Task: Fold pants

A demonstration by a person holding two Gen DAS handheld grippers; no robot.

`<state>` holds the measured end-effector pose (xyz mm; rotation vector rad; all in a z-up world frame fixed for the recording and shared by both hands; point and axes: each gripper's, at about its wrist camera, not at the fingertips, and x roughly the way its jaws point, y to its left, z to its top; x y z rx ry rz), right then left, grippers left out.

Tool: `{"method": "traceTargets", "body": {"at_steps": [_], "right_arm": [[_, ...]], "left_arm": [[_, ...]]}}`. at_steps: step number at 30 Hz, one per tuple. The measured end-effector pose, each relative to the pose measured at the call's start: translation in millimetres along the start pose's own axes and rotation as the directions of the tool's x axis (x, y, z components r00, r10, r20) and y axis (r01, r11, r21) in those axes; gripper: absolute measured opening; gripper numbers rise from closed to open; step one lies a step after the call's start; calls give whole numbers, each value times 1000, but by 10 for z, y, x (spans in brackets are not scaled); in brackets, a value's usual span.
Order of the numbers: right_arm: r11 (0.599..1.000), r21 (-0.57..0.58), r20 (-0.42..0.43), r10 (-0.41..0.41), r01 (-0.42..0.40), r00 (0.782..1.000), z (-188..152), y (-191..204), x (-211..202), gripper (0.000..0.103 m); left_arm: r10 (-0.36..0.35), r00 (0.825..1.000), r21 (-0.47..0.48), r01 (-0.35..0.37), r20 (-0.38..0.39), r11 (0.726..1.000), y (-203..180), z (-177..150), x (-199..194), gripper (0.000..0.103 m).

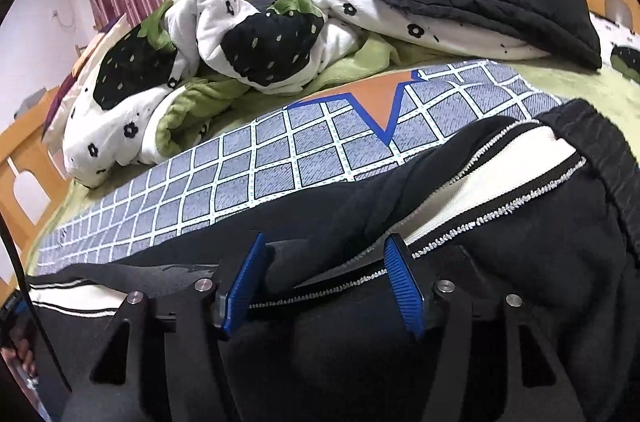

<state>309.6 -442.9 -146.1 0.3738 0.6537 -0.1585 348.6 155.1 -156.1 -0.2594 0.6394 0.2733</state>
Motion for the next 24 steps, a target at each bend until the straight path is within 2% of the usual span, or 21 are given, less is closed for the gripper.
{"method": "traceTargets", "body": {"at_steps": [6, 7, 9, 12, 15, 17, 19, 22, 24], "right_arm": [[999, -21, 7, -26, 27, 1000, -17, 27, -13, 63], [999, -13, 24, -38, 38, 999, -21, 16, -44, 63], [997, 3, 111, -75, 76, 991, -39, -6, -220, 64], [996, 25, 235, -89, 86, 968, -104, -36, -518, 73], [997, 34, 227, -78, 72, 971, -149, -70, -656, 75], [996, 30, 182, -84, 79, 980, -207, -88, -712, 75], [996, 25, 135, -94, 91, 986, -327, -110, -821, 75], [997, -19, 58, -73, 75, 996, -542, -134, -986, 75], [997, -43, 17, -68, 69, 998, -708, -161, -1135, 75]], "left_arm": [[11, 1000, 7, -11, 15, 1000, -12, -27, -60, 79], [14, 1000, 11, -14, 20, 1000, -20, -35, -82, 79], [26, 999, 13, -27, 47, 1000, -18, -64, -175, 80], [24, 994, 18, -26, 104, 999, -1, -132, -365, 83], [48, 991, 89, -60, 127, 994, -70, -235, -538, 83], [43, 993, 149, -60, 110, 987, -111, -310, -678, 83], [16, 998, 173, -26, 60, 985, -80, -445, -847, 83], [-85, 995, 186, 95, -59, 978, 45, -715, -1140, 83], [-158, 977, 128, 177, -145, 976, 255, -898, -1347, 83]]}}
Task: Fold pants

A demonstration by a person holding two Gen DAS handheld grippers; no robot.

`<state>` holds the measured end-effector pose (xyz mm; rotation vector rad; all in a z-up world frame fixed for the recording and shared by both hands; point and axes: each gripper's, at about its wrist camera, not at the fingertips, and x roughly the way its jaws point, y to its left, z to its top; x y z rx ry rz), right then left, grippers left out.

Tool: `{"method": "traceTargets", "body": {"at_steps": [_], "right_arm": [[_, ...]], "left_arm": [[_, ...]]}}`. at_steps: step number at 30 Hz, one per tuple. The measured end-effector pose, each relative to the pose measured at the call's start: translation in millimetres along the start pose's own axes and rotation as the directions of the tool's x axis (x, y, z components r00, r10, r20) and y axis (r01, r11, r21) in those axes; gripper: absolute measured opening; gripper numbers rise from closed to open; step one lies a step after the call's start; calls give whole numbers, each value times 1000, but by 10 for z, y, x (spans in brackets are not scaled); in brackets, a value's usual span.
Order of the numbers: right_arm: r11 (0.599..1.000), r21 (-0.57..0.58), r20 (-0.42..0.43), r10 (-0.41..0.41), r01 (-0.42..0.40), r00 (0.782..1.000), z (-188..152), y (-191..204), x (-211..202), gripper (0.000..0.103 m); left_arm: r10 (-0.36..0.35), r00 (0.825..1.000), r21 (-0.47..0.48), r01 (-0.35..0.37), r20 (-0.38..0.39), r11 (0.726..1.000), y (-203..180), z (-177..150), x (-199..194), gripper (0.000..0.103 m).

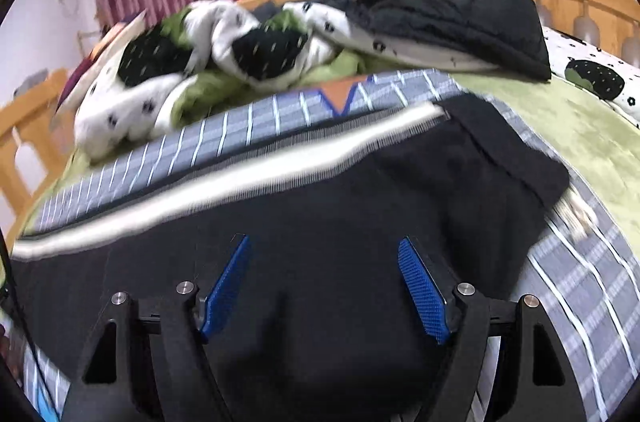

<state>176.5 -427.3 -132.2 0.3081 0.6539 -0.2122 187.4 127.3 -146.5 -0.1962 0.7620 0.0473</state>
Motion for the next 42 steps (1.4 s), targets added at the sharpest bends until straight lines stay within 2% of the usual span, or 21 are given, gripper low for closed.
{"method": "traceTargets", "body": {"at_steps": [2, 3, 6, 9, 11, 12, 15, 17, 18, 19, 20, 21, 22, 23, 25, 27, 28, 31, 34, 38, 42], "right_arm": [[1000, -1, -39, 23, -23, 999, -153, -66, -180, 75], [999, 3, -54, 36, -36, 998, -206, -102, -256, 75], [995, 52, -67, 83, -80, 994, -344, -265, -461, 76], [989, 120, -106, 99, -86, 989, -431, -417, -414, 76], [987, 154, -148, 75, -52, 986, -461, -468, -292, 76], [983, 175, -171, 88, -58, 981, -461, -497, -202, 76], [970, 231, -146, 106, -71, 983, -364, -570, -76, 76], [963, 260, -136, 112, -74, 984, -251, -610, 66, 76], [960, 273, -145, 105, -62, 984, -185, -635, 181, 76], [960, 275, -151, 91, -46, 984, -118, -647, 284, 76], [964, 264, -148, 73, -32, 986, -53, -644, 355, 74], [966, 258, -144, 54, -15, 988, 4, -639, 408, 70], [966, 259, -142, 26, 11, 989, 56, -637, 467, 53], [965, 261, -146, 0, 38, 989, 97, -646, 515, 34], [957, 288, -155, 6, 40, 988, 165, -686, 574, 26], [951, 307, -170, 23, 31, 985, 254, -717, 510, 20], [945, 327, -158, 58, -3, 986, 306, -748, 417, 17], [934, 348, -101, 127, -84, 987, 402, -847, 65, 14], [951, 295, -80, 125, -96, 989, 445, -897, -385, 14], [961, 253, -103, 138, -108, 985, 310, -1125, -861, 14], [976, 196, -140, 124, -96, 982, -153, -1379, -1207, 15]], "left_arm": [[-57, 997, -63, 53, -53, 997, 138, -147, -93, 83], [-107, 991, -127, 96, -83, 987, 293, -236, -145, 83], [-145, 985, -237, 118, -98, 964, 582, -319, -136, 82], [-105, 992, -289, 82, -66, 954, 763, -221, -51, 82], [-109, 992, -328, 85, -57, 941, 825, -152, 56, 82], [-115, 992, -335, 89, -57, 938, 846, -92, 135, 82], [-103, 993, -374, 71, -66, 925, 910, 55, 382, 81], [-72, 996, -401, 43, -56, 915, 924, 131, 473, 72], [-43, 997, -405, 16, -57, 914, 928, 191, 536, 63], [-23, 998, -406, -5, -63, 914, 931, 223, 583, 53], [-12, 998, -409, -17, -68, 913, 916, 263, 620, 47], [18, 998, -412, -44, -68, 910, 918, 301, 638, 27], [40, 997, -401, -60, -58, 914, 883, 348, 634, 13], [40, 998, -374, -52, -39, 926, 846, 430, 600, 12], [46, 999, -332, -51, -22, 942, 767, 579, 482, 11], [19, 1000, -335, -14, 12, 942, 743, 704, 239, 10], [8, 1000, -333, -2, 19, 943, 734, 740, 175, 10], [-5, 999, -257, 17, 46, 966, 622, 750, -256, 10], [-3, 999, -182, 13, 54, 983, 569, 657, -593, 10], [-47, 998, -161, 51, 30, 986, 715, 230, -1011, 11], [2, 999, -125, -6, -33, 992, 768, -290, -952, 11]]}}
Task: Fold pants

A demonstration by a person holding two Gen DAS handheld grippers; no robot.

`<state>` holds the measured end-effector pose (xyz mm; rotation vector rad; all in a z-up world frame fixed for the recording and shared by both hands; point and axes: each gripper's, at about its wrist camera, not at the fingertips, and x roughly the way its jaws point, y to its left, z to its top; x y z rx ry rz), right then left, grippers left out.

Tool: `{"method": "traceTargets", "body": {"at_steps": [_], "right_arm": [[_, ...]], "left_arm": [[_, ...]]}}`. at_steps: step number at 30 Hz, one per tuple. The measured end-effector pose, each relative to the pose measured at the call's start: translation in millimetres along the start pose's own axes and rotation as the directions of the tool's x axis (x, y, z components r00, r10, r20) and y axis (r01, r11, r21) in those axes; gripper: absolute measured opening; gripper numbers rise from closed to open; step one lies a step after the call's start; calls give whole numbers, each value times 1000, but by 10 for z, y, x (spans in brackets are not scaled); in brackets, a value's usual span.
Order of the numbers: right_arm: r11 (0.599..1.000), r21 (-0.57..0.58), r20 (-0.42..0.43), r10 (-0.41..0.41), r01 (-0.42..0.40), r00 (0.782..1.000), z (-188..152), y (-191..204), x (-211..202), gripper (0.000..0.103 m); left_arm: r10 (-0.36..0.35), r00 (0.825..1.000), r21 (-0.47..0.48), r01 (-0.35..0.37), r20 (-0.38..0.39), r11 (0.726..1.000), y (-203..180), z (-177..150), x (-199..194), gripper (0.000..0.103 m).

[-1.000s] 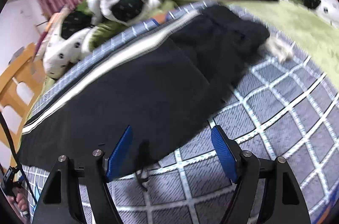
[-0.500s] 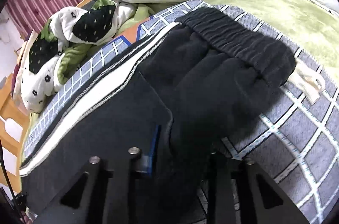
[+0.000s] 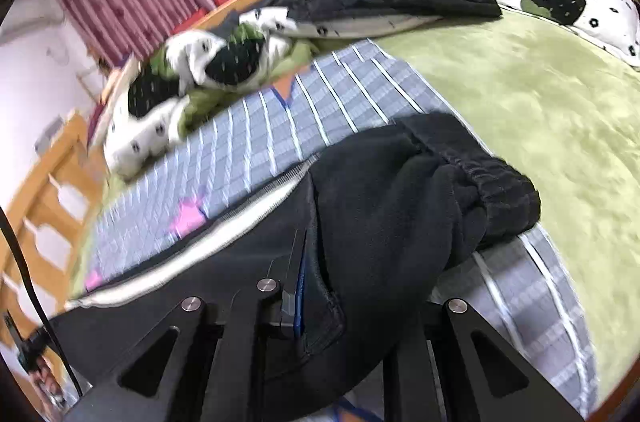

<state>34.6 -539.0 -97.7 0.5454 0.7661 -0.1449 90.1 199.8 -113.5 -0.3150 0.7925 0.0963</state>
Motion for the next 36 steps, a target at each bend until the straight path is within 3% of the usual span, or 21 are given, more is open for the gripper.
{"method": "traceTargets", "body": {"at_steps": [3, 5, 7, 8, 10, 12, 17, 18, 20, 22, 25, 28, 30, 31, 35, 36], "right_arm": [[999, 41, -79, -8, 11, 997, -341, -206, 214, 17], [994, 110, -112, -3, 15, 994, -511, -362, 346, 33], [986, 165, -81, 47, -33, 996, -630, -482, 276, 39], [983, 181, -59, 56, -44, 997, -662, -525, 188, 52], [981, 194, 0, 16, -16, 1000, -679, -582, 32, 64], [978, 209, 52, 5, -16, 999, -638, -645, -48, 65], [935, 352, 36, 43, -53, 998, -474, -787, 315, 69], [929, 366, 53, 35, -52, 998, -430, -774, 357, 67], [939, 344, 59, -39, 16, 997, -275, -684, 359, 36], [975, 220, 152, -8, -26, 988, -40, -597, 166, 35], [988, 152, 167, 14, -39, 986, 107, -601, 45, 36], [995, 48, 69, -92, 89, 993, 55, -622, 220, 50], [982, 8, -31, -189, 189, 981, -71, -709, 327, 53], [982, -4, -46, -190, 190, 981, -159, -787, 288, 55], [971, -46, 6, -234, 234, 972, -353, -886, -113, 59], [969, -56, 11, -241, 242, 970, -376, -870, -195, 59]], "left_arm": [[44, 999, 0, -44, -28, 999, 91, -291, 199, 12], [62, 997, -7, -63, -45, 998, 153, -368, 248, 23], [81, 995, -33, -83, -62, 996, 190, -371, 216, 49], [81, 995, -43, -84, -57, 996, 220, -387, 163, 54], [84, 996, -51, -86, -43, 995, 290, -397, 53, 62], [84, 995, -54, -86, -46, 995, 327, -469, -4, 64], [76, 997, -95, -78, -29, 992, 378, -637, -119, 67], [76, 997, -103, -79, -30, 992, 387, -654, -154, 67], [72, 997, -98, -75, -34, 992, 376, -650, -192, 67], [68, 997, -74, -69, -27, 995, 368, -637, -270, 67], [96, 995, -38, -95, 25, 995, 379, -635, -434, 67], [85, 996, -30, -84, 40, 996, 432, -603, -511, 67], [62, 997, -10, -61, 56, 998, 451, -560, -562, 67], [51, 996, 15, -52, 70, 999, 443, -512, -594, 67], [-11, 994, 76, 2, 112, 997, 345, -267, -671, 67], [6, 995, 91, -15, 99, 996, 320, -167, -633, 69]]}}
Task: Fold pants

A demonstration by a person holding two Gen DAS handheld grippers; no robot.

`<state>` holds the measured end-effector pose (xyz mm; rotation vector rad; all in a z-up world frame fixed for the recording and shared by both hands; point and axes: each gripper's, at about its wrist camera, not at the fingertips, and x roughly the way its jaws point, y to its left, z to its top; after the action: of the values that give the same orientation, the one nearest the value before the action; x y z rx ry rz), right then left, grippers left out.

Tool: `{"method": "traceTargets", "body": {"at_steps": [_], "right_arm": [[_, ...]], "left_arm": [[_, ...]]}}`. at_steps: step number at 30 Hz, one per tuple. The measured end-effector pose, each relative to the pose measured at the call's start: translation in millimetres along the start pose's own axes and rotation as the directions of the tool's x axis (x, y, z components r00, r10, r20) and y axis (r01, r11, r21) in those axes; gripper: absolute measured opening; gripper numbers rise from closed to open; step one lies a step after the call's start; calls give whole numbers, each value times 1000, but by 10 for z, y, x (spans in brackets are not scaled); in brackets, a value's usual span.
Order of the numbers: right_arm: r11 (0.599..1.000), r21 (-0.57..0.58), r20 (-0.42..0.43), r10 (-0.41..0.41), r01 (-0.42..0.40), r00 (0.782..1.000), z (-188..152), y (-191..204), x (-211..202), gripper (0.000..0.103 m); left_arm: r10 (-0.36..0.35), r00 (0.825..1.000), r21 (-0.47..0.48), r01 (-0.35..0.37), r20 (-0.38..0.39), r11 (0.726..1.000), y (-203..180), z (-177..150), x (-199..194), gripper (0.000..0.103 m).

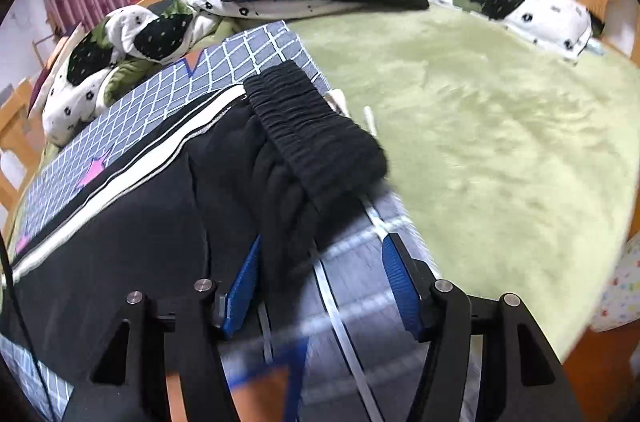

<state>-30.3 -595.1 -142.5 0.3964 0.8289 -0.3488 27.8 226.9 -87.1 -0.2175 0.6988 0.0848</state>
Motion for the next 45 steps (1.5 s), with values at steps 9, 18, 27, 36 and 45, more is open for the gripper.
{"method": "traceTargets", "body": {"at_steps": [9, 18, 27, 36, 45], "right_arm": [[995, 20, 120, -104, 102, 987, 10, 287, -706, 59], [999, 42, 110, 28, -33, 994, 88, 1054, -628, 59], [997, -57, 87, 58, -53, 995, -124, 1504, -600, 59], [992, -70, 53, 107, -104, 993, -76, 1722, -462, 59], [974, -175, 46, 154, -144, 987, 71, 2420, -187, 59]], "left_arm": [[-237, 961, -313, 183, -145, 932, 386, -378, 466, 69], [-114, 991, -450, 71, -69, 890, 609, -186, 897, 17], [52, 988, -231, -86, -147, 969, 784, 4, 654, 27], [144, 990, -145, -141, 9, 979, 858, 251, 92, 62], [59, 995, -14, -60, -79, 998, 198, 1020, 1016, 62]]}}
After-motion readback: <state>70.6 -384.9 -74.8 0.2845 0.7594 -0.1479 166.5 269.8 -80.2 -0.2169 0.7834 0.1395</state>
